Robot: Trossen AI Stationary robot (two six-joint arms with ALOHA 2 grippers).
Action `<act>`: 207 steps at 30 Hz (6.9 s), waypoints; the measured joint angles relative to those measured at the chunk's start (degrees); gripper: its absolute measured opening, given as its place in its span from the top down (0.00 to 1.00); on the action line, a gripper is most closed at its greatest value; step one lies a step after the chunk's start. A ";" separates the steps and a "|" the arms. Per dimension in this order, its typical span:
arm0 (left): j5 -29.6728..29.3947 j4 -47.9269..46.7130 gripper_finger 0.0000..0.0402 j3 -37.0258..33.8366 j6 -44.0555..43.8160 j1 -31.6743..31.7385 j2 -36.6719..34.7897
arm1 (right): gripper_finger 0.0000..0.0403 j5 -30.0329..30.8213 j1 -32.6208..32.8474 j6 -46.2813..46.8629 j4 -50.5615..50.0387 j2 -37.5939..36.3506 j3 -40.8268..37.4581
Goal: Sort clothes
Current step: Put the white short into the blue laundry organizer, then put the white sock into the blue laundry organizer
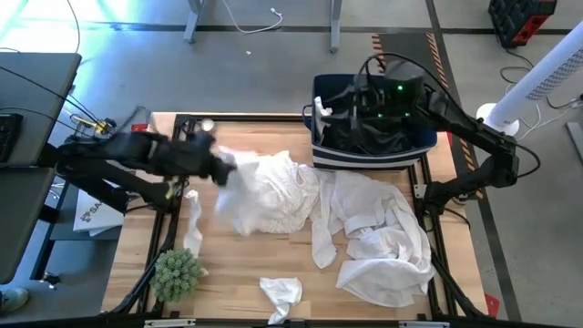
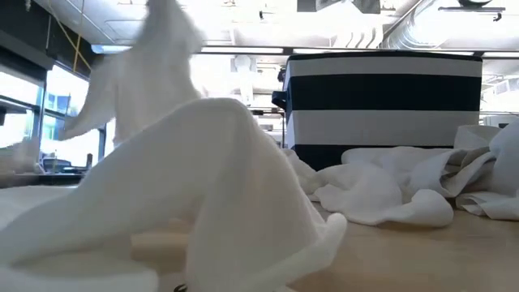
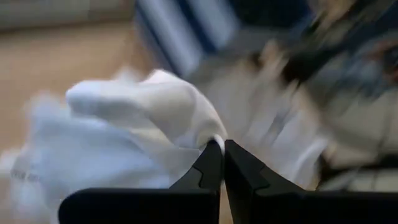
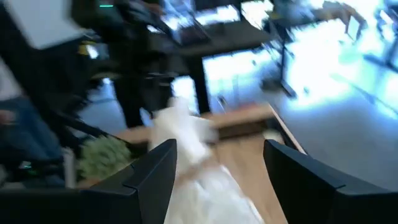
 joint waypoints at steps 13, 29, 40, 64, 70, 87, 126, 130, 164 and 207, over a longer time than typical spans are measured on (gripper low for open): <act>-13.90 45.80 1.00 2.09 35.33 1.27 1.37 | 0.41 -1.33 7.67 2.02 19.15 6.04 0.00; -7.87 63.15 1.00 2.07 38.11 3.43 10.61 | 0.42 2.28 11.31 7.14 26.79 14.01 1.57; -7.57 64.52 0.98 2.07 36.87 3.43 12.03 | 0.92 7.70 10.84 12.51 26.72 14.60 1.57; -10.68 41.97 0.63 2.09 34.63 2.80 4.36 | 0.99 17.66 -14.20 -11.07 -31.64 7.30 17.95; -10.75 38.88 0.63 2.09 32.64 2.82 4.38 | 0.99 7.93 -18.71 -7.97 -19.84 7.72 -6.17; -10.82 34.83 0.63 2.07 30.10 3.02 4.40 | 0.62 15.30 -23.49 -1.44 -27.16 10.01 -21.89; 9.34 -14.57 0.63 -9.44 -25.34 3.04 4.40 | 0.54 7.09 -20.57 11.24 -14.39 7.66 -19.81; 22.47 -14.41 0.63 -19.26 -29.99 3.06 4.53 | 0.54 6.82 -19.28 11.18 -15.03 5.76 -10.38; 29.87 7.17 0.99 -33.51 -11.05 5.97 11.64 | 0.54 8.73 6.05 2.11 -28.85 3.84 18.14; 3.23 35.64 0.71 -0.10 23.05 5.66 11.15 | 0.98 16.73 11.23 -4.25 -18.94 19.60 24.94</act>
